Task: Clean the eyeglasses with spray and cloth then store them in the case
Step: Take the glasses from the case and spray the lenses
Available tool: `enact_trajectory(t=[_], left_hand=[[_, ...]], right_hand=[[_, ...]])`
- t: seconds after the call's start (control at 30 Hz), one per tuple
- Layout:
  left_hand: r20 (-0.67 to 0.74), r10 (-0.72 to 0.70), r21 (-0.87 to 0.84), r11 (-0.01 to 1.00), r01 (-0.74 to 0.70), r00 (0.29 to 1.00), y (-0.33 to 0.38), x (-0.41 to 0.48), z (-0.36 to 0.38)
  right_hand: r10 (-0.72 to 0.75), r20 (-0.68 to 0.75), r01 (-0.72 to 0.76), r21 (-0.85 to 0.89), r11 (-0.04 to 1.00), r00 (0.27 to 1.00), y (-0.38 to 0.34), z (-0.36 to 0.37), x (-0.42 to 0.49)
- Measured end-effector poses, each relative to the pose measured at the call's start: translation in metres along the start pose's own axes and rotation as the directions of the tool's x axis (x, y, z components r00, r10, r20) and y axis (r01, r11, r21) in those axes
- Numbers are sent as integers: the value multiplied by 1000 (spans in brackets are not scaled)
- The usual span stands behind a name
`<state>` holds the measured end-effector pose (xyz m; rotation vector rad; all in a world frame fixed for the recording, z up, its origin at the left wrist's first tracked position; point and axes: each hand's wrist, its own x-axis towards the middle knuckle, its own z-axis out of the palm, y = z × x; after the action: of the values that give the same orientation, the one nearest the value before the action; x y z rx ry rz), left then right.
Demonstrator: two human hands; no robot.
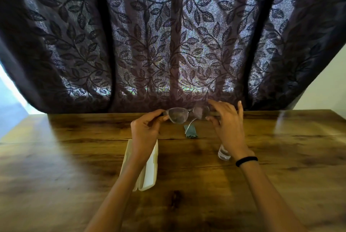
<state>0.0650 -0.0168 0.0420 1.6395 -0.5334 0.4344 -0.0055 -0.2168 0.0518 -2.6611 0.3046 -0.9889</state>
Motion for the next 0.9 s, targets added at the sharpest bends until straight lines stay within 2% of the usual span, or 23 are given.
enact_trajectory(t=[0.23, 0.33, 0.5, 0.7, 0.8, 0.9], left_hand=[[6, 9, -40, 999, -8, 1000, -5, 0, -1], [17, 10, -54, 999, -9, 1000, -8, 1, -2], [173, 35, -89, 996, -20, 984, -9, 5, -9], [375, 144, -14, 989, -150, 916, -12, 13, -18], [415, 150, -6, 987, -162, 897, -11, 17, -21], [397, 136, 3, 989, -150, 908, -10, 19, -23]], right_hand=[[-47, 51, 43, 86, 995, 998, -3, -6, 4], [-47, 20, 45, 95, 995, 999, -2, -9, 6], [-41, -22, 43, 87, 995, 999, 0, -13, 7], [-55, -59, 57, 30, 998, 997, -3, -12, 11], [-52, -49, 52, 12, 999, 997, -4, -12, 14], [-70, -28, 70, -19, 997, 997, -5, -10, 18]])
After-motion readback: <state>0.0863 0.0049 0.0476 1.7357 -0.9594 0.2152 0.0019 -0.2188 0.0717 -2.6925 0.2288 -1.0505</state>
